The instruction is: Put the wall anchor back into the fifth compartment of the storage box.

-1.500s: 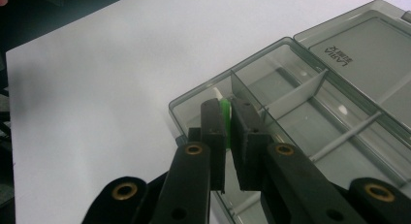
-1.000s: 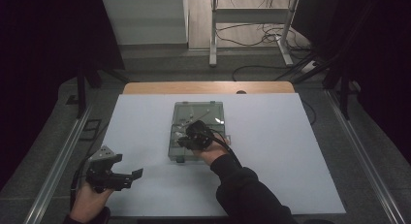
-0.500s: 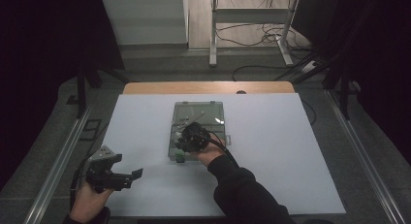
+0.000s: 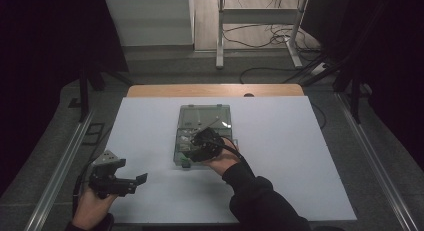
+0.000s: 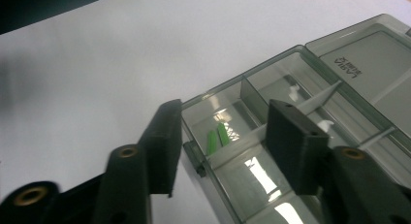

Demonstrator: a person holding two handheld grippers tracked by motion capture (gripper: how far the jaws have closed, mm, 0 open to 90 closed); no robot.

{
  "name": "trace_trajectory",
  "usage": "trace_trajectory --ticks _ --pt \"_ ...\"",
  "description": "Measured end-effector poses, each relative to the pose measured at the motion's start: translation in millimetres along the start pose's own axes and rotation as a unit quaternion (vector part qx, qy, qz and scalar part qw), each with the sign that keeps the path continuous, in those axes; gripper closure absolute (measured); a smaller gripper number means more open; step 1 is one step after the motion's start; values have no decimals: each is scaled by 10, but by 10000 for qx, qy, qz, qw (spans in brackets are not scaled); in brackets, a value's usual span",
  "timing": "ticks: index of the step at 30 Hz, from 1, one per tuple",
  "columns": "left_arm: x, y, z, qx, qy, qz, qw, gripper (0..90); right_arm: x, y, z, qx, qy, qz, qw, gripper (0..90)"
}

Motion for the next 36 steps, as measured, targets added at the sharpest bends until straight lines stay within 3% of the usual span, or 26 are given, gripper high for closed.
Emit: trace_trajectory --ticks 5,13,17,25,29,36 --pt "0 -2 1 -9 -1 -5 10000 19 -83 16 36 96 16 60 9999 346" --pt "2 0 1 1 -5 -6 10000 20 -173 23 123 128 8 70 9999 271" --pt "5 -2 1 -16 -10 1 10000 20 -245 50 175 305 28 38 9995 198" --pt "6 1 0 -13 -19 -9 10000 21 -374 168 303 583 50 246 9980 21" --pt "4 -3 1 -26 -14 -8 10000 22 -437 201 383 569 0 354 9978 0" --pt "4 -6 3 -28 -12 -2 10000 22 -605 251 521 623 -51 346 9974 0"
Point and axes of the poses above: each handheld gripper's, and its own axes: x roughly forward along the jaws, z roughly out of its underside, y roughly to its right, the point moved 10 cm from there along x, roughly forward along the jaws
